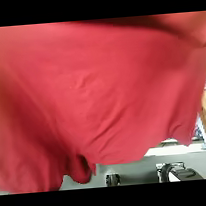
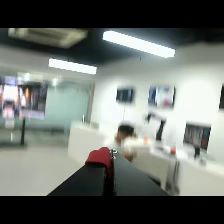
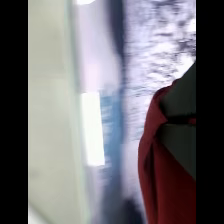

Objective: Fold the clothes and pants, and hang the long-sleeved shirts on hangers.

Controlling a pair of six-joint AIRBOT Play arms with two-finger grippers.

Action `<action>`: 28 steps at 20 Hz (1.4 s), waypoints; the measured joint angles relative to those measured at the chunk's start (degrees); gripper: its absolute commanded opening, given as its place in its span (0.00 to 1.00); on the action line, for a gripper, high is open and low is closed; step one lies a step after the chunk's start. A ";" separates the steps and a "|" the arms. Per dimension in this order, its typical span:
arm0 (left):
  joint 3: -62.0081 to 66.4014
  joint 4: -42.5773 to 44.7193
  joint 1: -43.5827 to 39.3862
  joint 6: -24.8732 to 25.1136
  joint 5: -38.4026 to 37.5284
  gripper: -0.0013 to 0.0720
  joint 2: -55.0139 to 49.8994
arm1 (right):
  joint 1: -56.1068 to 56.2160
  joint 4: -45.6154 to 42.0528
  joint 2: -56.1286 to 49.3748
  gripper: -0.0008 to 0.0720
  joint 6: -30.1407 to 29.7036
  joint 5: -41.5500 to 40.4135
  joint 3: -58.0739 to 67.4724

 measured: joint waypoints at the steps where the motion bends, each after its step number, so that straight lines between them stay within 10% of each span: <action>1: -0.37 2.05 -0.13 -0.92 -3.37 0.05 -3.32 | 0.00 0.00 -2.95 0.06 0.02 1.66 -1.60; 15: -4.28 20.59 -8.57 -18.78 -28.26 0.07 -45.35 | -0.09 11.61 -40.65 0.16 12.26 -4.52 -11.43; 17: -4.28 28.20 -10.27 -22.80 -31.45 0.75 -46.42 | -1.07 11.76 -41.11 0.68 11.76 -3.67 -10.97; 18: -4.28 31.01 -10.49 -24.13 -32.98 0.98 -46.51 | -2.32 11.50 -40.83 0.74 11.30 -3.10 -10.71; 21: -4.83 38.10 -9.42 -26.62 -38.93 0.79 -45.53 | -8.35 10.62 -39.15 0.81 8.66 2.73 -10.47; 28: -33.68 45.05 -9.73 -26.36 -36.35 0.69 -33.83 | -15.93 5.77 -34.21 0.91 -0.13 14.47 -29.09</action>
